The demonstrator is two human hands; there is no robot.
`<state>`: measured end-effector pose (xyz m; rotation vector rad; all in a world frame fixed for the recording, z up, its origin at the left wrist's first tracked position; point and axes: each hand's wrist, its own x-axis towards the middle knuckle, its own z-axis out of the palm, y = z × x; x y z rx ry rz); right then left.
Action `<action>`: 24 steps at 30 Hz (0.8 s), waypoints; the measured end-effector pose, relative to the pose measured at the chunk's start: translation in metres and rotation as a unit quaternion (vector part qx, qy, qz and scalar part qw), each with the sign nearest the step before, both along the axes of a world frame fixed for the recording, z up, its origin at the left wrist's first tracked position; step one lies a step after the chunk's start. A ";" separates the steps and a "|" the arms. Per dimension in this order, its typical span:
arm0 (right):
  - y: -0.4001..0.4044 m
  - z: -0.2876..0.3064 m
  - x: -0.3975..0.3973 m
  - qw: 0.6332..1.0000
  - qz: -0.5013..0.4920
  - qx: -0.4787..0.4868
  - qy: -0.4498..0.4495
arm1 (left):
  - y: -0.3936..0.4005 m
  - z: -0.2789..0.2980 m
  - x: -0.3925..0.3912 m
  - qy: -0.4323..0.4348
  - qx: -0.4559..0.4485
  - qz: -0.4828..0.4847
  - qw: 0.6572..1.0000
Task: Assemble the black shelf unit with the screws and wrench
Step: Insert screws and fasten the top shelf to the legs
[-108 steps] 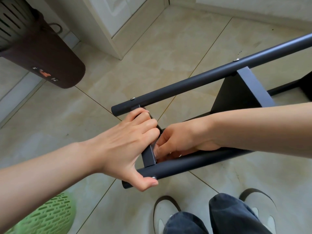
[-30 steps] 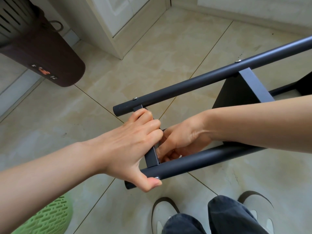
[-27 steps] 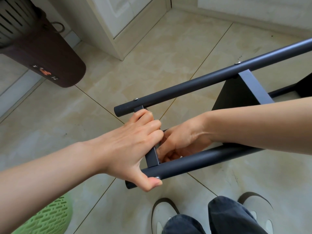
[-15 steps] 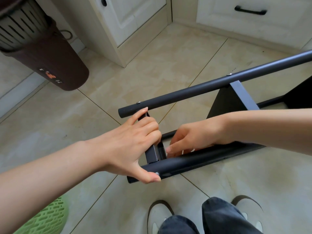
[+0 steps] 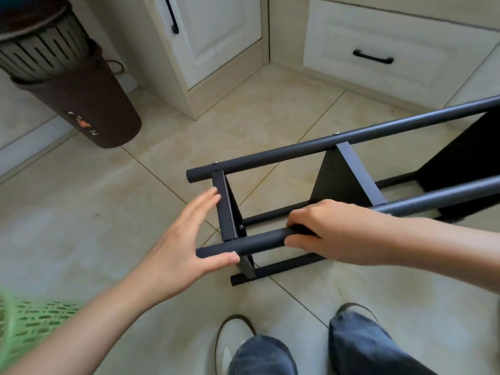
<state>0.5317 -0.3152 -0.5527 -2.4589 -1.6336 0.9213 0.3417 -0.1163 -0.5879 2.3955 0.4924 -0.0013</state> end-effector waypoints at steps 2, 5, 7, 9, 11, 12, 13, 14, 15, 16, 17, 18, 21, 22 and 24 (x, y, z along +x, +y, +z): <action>-0.003 -0.004 -0.002 0.999 -0.004 0.032 -0.029 | -0.004 -0.011 -0.010 -0.015 -0.031 0.069 0.997; -0.007 -0.011 -0.003 0.996 -0.007 0.066 -0.052 | -0.013 -0.024 -0.023 -0.031 -0.149 0.141 0.978; -0.008 -0.016 -0.004 0.996 -0.005 0.073 -0.057 | -0.021 -0.031 -0.027 -0.051 -0.207 0.161 0.964; -0.008 -0.020 -0.004 0.996 -0.011 0.078 -0.050 | -0.029 -0.034 -0.028 -0.086 -0.266 0.187 0.942; -0.009 -0.024 -0.004 0.995 -0.020 0.087 -0.054 | -0.037 -0.036 -0.026 -0.129 -0.333 0.226 0.906; -0.010 -0.025 -0.004 0.993 -0.022 0.092 -0.063 | -0.042 -0.036 -0.023 -0.148 -0.354 0.246 0.890; -0.010 -0.027 -0.005 0.992 -0.023 0.101 -0.073 | -0.046 -0.037 -0.020 -0.163 -0.364 0.268 0.877; -0.010 -0.028 -0.005 0.990 -0.025 0.111 -0.080 | -0.051 -0.037 -0.015 -0.175 -0.366 0.292 0.866; -0.011 -0.028 -0.005 0.989 -0.029 0.119 -0.085 | -0.055 -0.036 -0.010 -0.185 -0.361 0.318 0.857; -0.010 -0.028 -0.005 0.988 -0.031 0.126 -0.088 | -0.059 -0.036 -0.004 -0.195 -0.347 0.344 0.850; -0.010 -0.027 -0.004 0.987 -0.032 0.132 -0.089 | -0.063 -0.035 0.000 -0.203 -0.330 0.367 0.846; -0.008 -0.025 -0.002 0.986 -0.035 0.134 -0.089 | -0.065 -0.034 0.005 -0.207 -0.313 0.384 0.844; -0.008 -0.019 0.004 0.985 -0.042 0.144 -0.085 | -0.067 -0.030 0.012 -0.219 -0.286 0.410 0.838; -0.008 -0.017 0.005 0.985 -0.043 0.147 -0.084 | -0.067 -0.028 0.013 -0.224 -0.282 0.410 0.838; -0.009 -0.012 0.006 0.984 -0.049 0.153 -0.079 | -0.066 -0.021 0.016 -0.232 -0.268 0.407 0.842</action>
